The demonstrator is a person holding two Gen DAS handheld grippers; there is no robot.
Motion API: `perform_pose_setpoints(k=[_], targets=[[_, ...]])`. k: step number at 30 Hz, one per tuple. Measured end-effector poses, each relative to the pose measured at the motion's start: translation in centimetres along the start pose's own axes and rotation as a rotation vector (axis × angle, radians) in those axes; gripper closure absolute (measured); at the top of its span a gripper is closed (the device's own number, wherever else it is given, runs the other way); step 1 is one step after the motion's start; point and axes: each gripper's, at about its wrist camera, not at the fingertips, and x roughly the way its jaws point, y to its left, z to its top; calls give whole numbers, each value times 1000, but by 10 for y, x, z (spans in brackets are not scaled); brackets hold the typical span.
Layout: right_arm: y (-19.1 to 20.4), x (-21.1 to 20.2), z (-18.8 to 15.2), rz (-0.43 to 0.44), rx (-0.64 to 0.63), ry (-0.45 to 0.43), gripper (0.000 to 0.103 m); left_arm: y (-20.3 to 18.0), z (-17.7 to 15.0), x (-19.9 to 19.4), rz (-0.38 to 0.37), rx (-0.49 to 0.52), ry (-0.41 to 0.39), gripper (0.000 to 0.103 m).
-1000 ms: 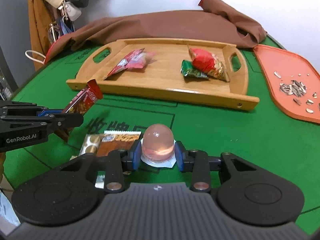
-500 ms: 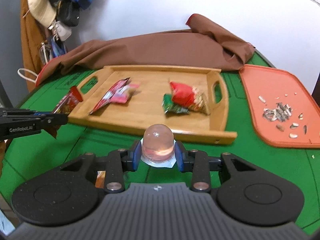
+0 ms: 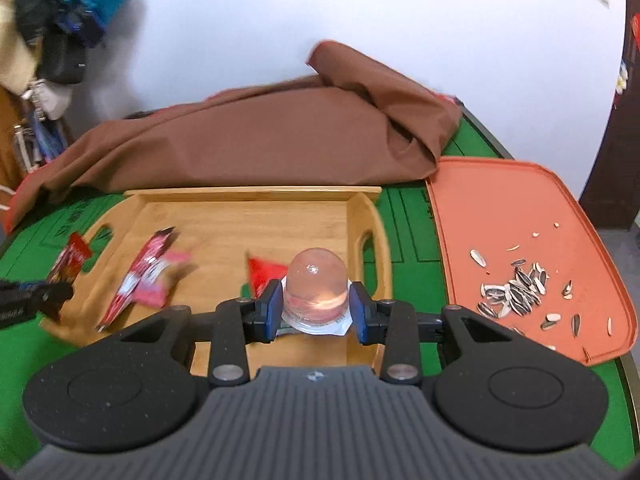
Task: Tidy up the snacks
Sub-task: 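Carry the chocolate stick and jelly cup into the bamboo tray and open both tools, then move both open tools back to the snack pile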
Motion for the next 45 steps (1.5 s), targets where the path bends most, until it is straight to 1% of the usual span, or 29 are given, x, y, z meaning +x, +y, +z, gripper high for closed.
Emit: perform_pose_setpoints(k=[4,7,12,17,21,24,35,38,39,41,42,43,45], targets=[[-2,34,20,-18,37,53,63,1,7,18,17,-10,27,91],[-2,58,29,-31,50,68,63,0,11,29,31,-9,40,91],[-1,92,38,-39,79,91,63,-2,14,42,46,-2,54,91],[0,113,38,-44,93,127,62,-6,15,49,52,8,62,91],[1,123,35,-48,86,147,62,-8,14,53,58,18,72,91],[1,126,33,-42,88,154,65,-10,12,55,56,21,75,91],[2,125,32,-48,68,147,65,-14,11,65,43,30,82,91],[3,125,32,-48,69,151,64,-16,11,66,38,35,80,91],[3,124,33,-47,72,152,61,-16,12,66,36,30,77,90],[2,123,33,-39,80,148,61,-16,12,65,35,20,69,86],[1,121,33,-35,81,145,59,-16,13,65,36,19,66,78],[1,120,34,-34,80,141,47,-17,13,64,36,21,63,70],[2,115,34,-28,77,131,47,-17,12,60,35,27,54,63]])
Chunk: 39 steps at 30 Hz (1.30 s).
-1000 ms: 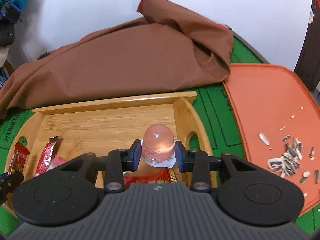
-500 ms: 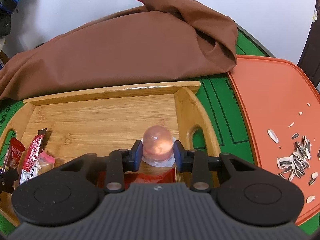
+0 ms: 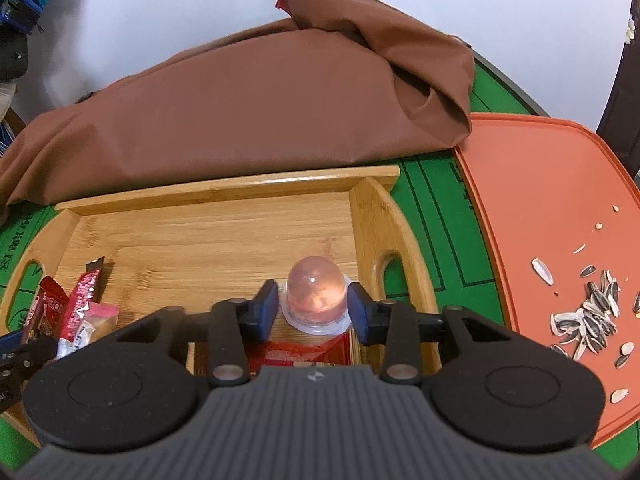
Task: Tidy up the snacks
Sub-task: 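Move both open tools back to the snack pile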
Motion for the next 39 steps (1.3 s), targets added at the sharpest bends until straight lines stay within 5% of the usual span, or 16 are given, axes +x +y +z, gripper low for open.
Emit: perform_pose_setpoints(k=[13,28,39], targets=[[0,-63,-32,68,-85,-102,24,-10,-27,-53,-32,78,-92,19],[1,-129,-131,145,-218,-141,14,-44,-115,-130,-126,201,-149,10],[1,-164,-199,119,-301,-141,13,-55,-174,-163,-193,226,-100,9]])
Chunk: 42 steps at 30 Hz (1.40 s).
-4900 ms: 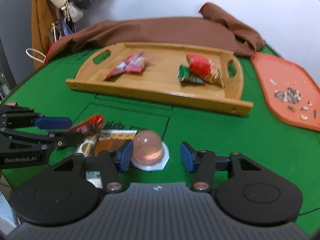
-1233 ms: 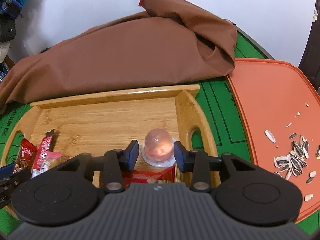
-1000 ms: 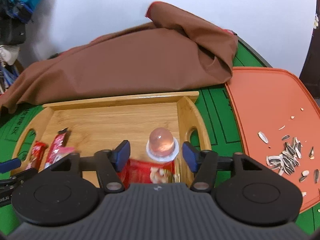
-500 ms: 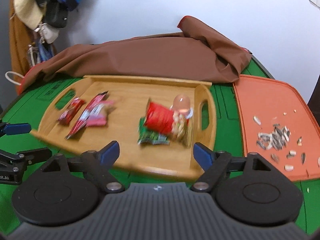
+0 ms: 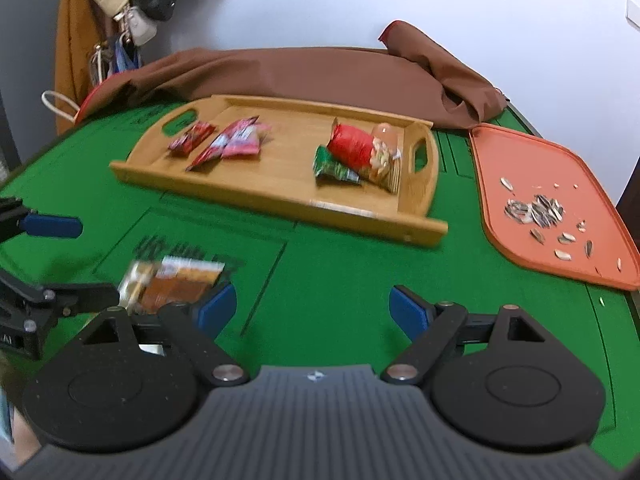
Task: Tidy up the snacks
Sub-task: 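Move both open tools back to the snack pile, then grasp the yellow wafer packet with the left tool while the right tool grasps the red biscuit packet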
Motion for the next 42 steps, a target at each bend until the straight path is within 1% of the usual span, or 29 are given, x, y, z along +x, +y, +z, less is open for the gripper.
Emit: perform_pose_setpoints(k=[6,11,13,14,17,19,20,23,26,31,33,35,38,41,42], targets=[[9,-22,-26,17,-22,8,13,-7,-22,-13,-36,-27,22,10],[18,-32,-42,14,-60,18,13,-9,-33,-20,-76,-80,36,24],[21,-34,-47,8,-75,25,13,-9,-35,-21,-85,-109,33,33],[23,-35,-49,9,-80,28,13,-8,-35,-21,-88,-125,29,35],[27,-38,-54,30,-90,34,13,-8,-35,-21,-97,-167,21,45],[30,-40,-56,41,-98,34,13,-9,-35,-20,-94,-178,22,58],[32,-40,-57,48,-103,36,13,-10,-34,-19,-90,-180,24,59],[37,-39,-61,66,-109,44,16,-11,-35,-13,-92,-184,37,59],[42,-37,-63,84,-110,52,20,-13,-35,-11,-87,-175,31,59],[48,-35,-64,104,-101,54,28,-14,-34,-8,-77,-175,31,59],[50,-35,-63,107,-94,52,28,-12,-33,-7,-79,-185,33,60],[52,-34,-62,106,-88,48,31,-10,-32,-7,-75,-195,34,61],[54,-33,-62,107,-83,44,33,-8,-32,-7,-73,-206,35,67],[55,-31,-60,109,-78,40,39,-5,-32,-7,-78,-218,35,69],[56,-31,-60,109,-78,39,43,-4,-32,-6,-79,-221,36,70]])
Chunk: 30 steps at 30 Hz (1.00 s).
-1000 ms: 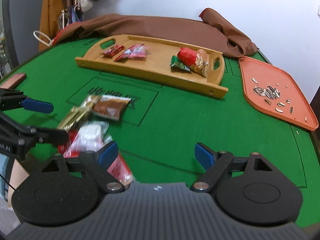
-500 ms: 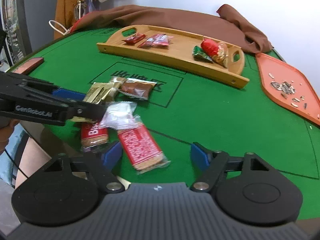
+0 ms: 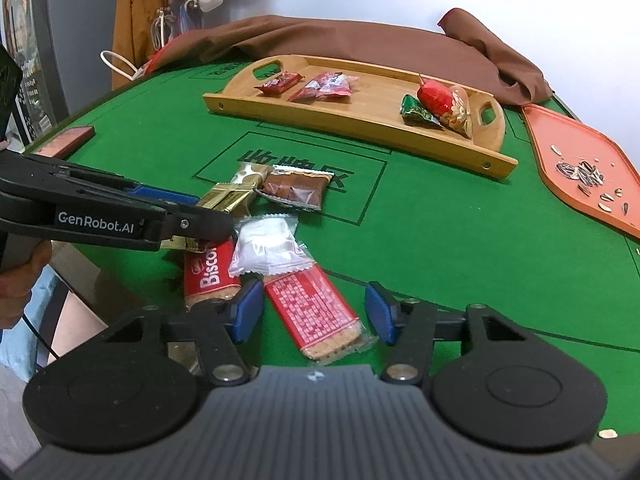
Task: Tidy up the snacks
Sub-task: 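Grasp the yellow wafer packet with the left tool while the right tool grasps the red biscuit packet, then carry the yellow wafer and red biscuit packets over the bamboo tray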
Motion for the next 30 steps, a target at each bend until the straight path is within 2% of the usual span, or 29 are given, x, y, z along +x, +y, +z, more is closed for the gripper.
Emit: perform_pose_setpoints(k=[2,4,7,12,18,30], targets=[[1,1,1,-5,8,0,49,1,0,0,3,-3,-2,70],[0,1,4,-14,23,2,60,2,2,-1,11,-2,-9,70],[-9,2,8,-9,77,10,64,5,5,-4,25,-5,-24,70],[-22,3,11,-26,136,14,64,11,10,-8,52,-14,-44,71],[-34,-3,14,-69,168,-20,64,17,15,-9,83,-25,-55,71],[-58,-8,34,-99,232,-78,64,24,34,-4,103,-17,-67,71]])
